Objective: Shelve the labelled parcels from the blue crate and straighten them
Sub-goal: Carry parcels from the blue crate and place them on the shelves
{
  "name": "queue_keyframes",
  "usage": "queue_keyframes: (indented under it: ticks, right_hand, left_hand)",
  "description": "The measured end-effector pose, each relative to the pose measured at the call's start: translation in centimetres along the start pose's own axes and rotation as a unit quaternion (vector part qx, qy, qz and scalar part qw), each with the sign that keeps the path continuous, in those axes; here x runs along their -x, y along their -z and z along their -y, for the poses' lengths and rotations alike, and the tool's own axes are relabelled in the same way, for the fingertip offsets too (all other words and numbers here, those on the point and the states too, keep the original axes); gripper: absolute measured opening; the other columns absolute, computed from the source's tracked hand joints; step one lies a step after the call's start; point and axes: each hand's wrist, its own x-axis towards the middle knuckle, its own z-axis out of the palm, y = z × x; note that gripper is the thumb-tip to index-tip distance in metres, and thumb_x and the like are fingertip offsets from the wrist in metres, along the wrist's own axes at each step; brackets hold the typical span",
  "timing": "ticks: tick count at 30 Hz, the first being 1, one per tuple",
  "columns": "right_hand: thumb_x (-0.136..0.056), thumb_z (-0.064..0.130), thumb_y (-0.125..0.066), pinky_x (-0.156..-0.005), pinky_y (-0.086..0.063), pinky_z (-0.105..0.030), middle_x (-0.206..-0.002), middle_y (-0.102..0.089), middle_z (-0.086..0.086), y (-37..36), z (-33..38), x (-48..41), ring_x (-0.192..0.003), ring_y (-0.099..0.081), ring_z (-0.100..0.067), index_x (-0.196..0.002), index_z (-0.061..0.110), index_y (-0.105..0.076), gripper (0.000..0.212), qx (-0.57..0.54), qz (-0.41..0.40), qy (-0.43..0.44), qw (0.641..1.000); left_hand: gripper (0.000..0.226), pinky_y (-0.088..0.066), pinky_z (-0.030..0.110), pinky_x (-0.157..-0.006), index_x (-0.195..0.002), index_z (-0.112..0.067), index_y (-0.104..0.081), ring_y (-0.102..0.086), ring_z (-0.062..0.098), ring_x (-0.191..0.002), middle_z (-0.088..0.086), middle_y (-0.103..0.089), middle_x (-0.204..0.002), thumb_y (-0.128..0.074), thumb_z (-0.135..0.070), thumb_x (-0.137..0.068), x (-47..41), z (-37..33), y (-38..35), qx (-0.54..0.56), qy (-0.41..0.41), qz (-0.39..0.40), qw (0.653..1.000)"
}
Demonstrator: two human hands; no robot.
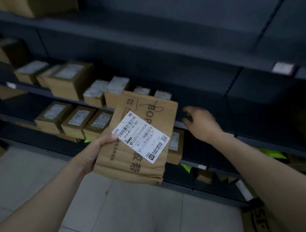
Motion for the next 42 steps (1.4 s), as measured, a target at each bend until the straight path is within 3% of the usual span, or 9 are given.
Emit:
queue_keyframes:
  ticks: [7,14,26,30,36,42]
  right_hand:
    - [-0.095,0.025,-0.051,-0.097,-0.041,-0.043,-0.128,-0.058,-0.012,17.0,10.9,1.6,-0.118,-0.048,-0.031,-0.137,0.010,-0.048,0.044,0.104,-0.202,0.100,0.969]
    - [-0.096,0.028,-0.049,-0.100,-0.038,-0.041,-0.131,-0.055,-0.010,25.1,17.0,0.7,-0.121,-0.045,-0.029,-0.138,0.012,-0.046,0.045,0.100,-0.293,0.132,0.942]
    - [-0.096,0.032,-0.048,-0.103,-0.034,-0.042,-0.138,-0.050,-0.008,25.5,20.8,-7.4,-0.126,-0.042,-0.029,-0.141,0.015,-0.043,0.048,0.135,-0.263,0.176,0.939]
    - [-0.096,0.034,-0.048,-0.102,-0.034,-0.042,-0.137,-0.050,-0.008,24.0,23.1,-10.2,-0.125,-0.042,-0.029,-0.139,0.015,-0.045,0.047,0.141,-0.244,0.191,0.940]
    - [-0.096,0.035,-0.048,-0.100,-0.035,-0.043,-0.136,-0.051,-0.009,23.5,27.6,-14.6,-0.124,-0.043,-0.030,-0.137,0.016,-0.046,0.046,0.192,-0.258,0.193,0.927]
    - [-0.096,0.035,-0.047,-0.099,-0.036,-0.042,-0.135,-0.052,-0.008,21.5,31.9,-18.7,-0.123,-0.043,-0.029,-0.137,0.017,-0.045,0.045,0.209,-0.260,0.149,0.931]
  left_hand:
    - [0.061,-0.059,0.038,-0.064,-0.129,-0.009,-0.053,-0.072,0.031,-0.086,0.020,-0.070,-0.108,-0.062,-0.026,-0.071,5.4,-12.2,-4.2,-0.020,-0.095,0.065,0.993]
    - [0.058,-0.059,0.043,-0.068,-0.118,-0.013,-0.060,-0.071,0.032,-0.090,0.019,-0.071,-0.108,-0.072,-0.035,-0.066,7.4,-21.4,-5.6,-0.023,-0.162,0.081,0.983]
    - [0.053,-0.059,0.040,-0.061,-0.113,-0.019,-0.058,-0.073,0.030,-0.083,0.014,-0.074,-0.097,-0.072,-0.042,-0.067,4.0,-30.7,-3.4,-0.080,-0.179,0.000,0.981]
    - [0.054,-0.055,0.048,-0.083,-0.114,-0.019,-0.060,-0.071,0.032,-0.091,0.015,-0.073,-0.102,-0.075,-0.041,-0.067,2.3,-33.5,-0.4,-0.071,-0.157,-0.038,0.984]
    - [0.053,-0.057,0.043,-0.063,-0.110,-0.013,-0.062,-0.073,0.031,-0.074,0.016,-0.074,-0.091,-0.077,-0.040,-0.067,-1.9,-39.7,3.5,-0.065,-0.119,-0.043,0.990]
    - [0.056,-0.057,0.041,-0.065,-0.108,-0.010,-0.066,-0.071,0.031,-0.073,0.017,-0.074,-0.092,-0.080,-0.041,-0.063,-6.8,-45.0,6.7,-0.101,-0.056,-0.021,0.993]
